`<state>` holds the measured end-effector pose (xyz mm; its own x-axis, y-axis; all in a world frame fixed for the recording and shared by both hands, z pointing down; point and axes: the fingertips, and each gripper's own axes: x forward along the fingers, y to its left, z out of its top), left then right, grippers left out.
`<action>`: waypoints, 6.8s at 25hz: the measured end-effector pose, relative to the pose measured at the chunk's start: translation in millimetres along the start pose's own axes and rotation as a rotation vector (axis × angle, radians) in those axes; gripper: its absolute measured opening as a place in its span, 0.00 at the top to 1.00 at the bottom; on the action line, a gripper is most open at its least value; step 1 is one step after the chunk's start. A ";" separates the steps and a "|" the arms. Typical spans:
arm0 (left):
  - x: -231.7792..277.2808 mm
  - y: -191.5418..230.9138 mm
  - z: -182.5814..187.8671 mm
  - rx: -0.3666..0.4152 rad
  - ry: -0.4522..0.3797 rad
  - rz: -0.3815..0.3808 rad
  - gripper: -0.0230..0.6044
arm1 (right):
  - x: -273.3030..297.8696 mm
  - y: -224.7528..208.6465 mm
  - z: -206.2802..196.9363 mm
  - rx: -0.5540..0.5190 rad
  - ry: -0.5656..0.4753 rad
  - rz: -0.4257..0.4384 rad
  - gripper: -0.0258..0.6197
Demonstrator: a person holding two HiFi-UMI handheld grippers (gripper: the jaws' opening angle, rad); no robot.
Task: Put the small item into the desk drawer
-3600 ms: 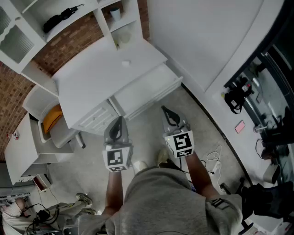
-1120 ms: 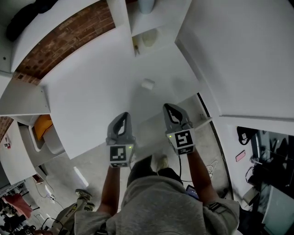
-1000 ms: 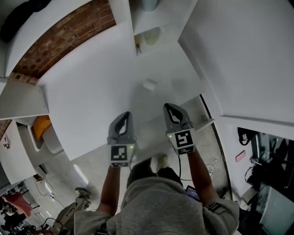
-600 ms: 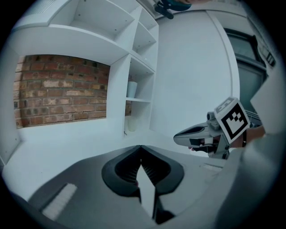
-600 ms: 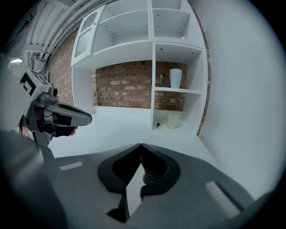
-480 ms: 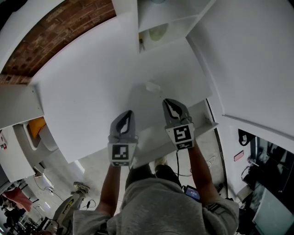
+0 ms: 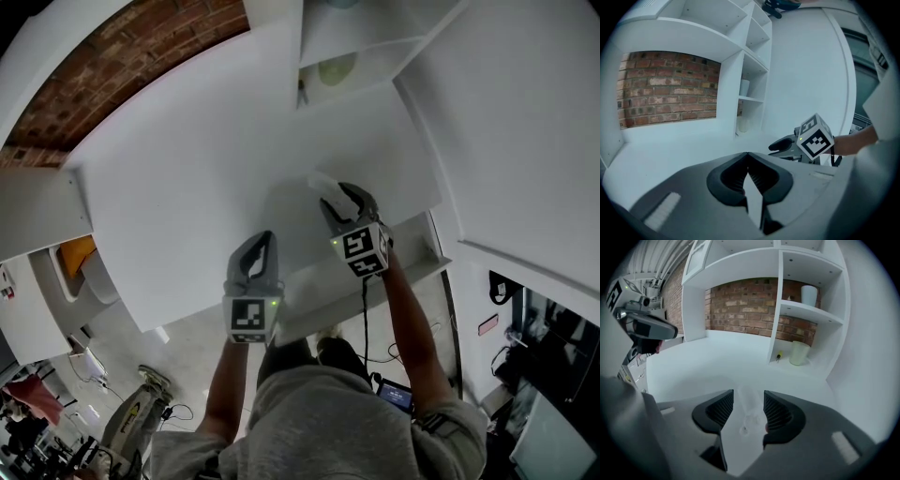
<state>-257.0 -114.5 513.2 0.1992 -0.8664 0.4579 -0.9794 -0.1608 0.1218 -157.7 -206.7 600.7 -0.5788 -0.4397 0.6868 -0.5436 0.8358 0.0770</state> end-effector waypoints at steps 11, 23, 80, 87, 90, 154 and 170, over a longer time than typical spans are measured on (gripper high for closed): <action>-1.8 12.5 -7.6 -0.001 0.016 0.014 0.94 | 31.3 -2.7 -18.7 -0.039 0.082 -0.010 0.62; -4.3 11.3 -3.3 0.000 0.008 0.013 0.94 | 27.7 -7.3 -19.5 -0.028 0.078 -0.016 0.71; -42.7 -204.1 56.9 0.219 -0.124 -0.411 0.94 | -303.5 -8.3 -70.3 0.306 -0.217 -0.530 0.71; -26.1 -213.8 35.3 0.221 -0.097 -0.423 0.94 | -277.8 -5.4 -103.1 0.323 -0.161 -0.474 0.71; -22.7 -218.3 17.4 0.207 -0.065 -0.408 0.94 | -264.4 0.9 -122.8 0.335 -0.132 -0.428 0.71; 38.6 -152.0 -157.7 0.014 0.066 -0.082 0.94 | -60.4 43.2 -247.7 0.077 0.408 0.193 0.71; 41.4 -143.3 -167.4 -0.008 0.078 -0.061 0.94 | -32.4 40.9 -255.4 0.018 0.433 0.207 0.70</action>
<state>-103.0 -48.1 662.1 0.2603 -0.8154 0.5170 -0.9653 -0.2076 0.1585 -6.0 -74.3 766.1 -0.3717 -0.0836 0.9246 -0.4563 0.8838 -0.1035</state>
